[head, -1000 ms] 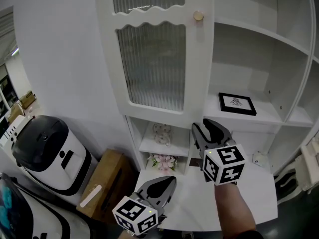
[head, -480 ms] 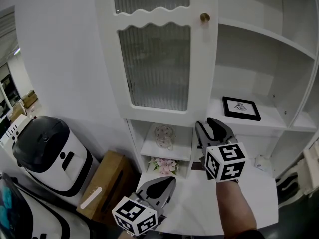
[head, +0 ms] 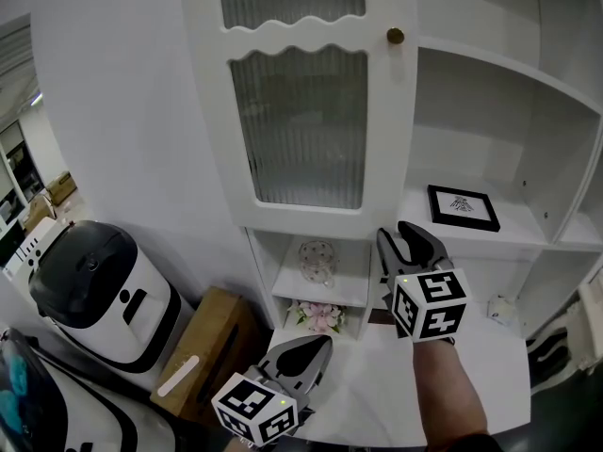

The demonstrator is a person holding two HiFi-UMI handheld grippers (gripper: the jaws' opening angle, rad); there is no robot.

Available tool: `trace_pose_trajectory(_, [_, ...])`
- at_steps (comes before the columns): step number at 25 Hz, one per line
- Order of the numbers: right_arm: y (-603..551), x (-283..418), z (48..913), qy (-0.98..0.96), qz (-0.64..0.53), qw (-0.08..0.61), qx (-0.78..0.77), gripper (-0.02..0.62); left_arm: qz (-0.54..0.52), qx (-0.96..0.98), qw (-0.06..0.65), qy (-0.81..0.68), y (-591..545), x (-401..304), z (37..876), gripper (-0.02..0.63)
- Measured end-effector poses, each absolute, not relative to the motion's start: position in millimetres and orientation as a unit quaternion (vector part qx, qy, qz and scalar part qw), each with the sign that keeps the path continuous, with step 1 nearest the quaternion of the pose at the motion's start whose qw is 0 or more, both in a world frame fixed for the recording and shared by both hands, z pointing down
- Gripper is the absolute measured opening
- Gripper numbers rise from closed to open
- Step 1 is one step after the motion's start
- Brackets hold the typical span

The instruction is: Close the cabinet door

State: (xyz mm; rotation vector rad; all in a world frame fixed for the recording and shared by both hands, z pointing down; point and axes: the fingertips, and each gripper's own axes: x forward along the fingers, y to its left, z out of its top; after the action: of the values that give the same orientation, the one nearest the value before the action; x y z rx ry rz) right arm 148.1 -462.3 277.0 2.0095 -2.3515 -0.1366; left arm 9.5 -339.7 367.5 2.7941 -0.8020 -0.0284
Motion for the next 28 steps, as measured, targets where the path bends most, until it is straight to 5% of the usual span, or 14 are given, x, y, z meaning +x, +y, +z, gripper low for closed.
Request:
trace_pose_trajectory(7, [-457.8,150.0,279.5,-0.752,-0.033,0.023,0.658,0.132,-0.007,0.955,0.116,-0.273,-332.0,1.8,365.5,0.002])
trace_pose_trajectory(13, [-435.6,149.8,290.9,-0.748,-0.011,0.017,0.663,0.021,-0.003,0.956,0.116,-0.268,-317.1,-6.2,364.5,0.002])
trace_pose_trajectory(28, [-321.7,93.3,307.7,-0.783,0.019,-0.015,0.622,0.008,0.007,0.965,0.115,-0.234,-247.1,-34.7,366.9,0.002])
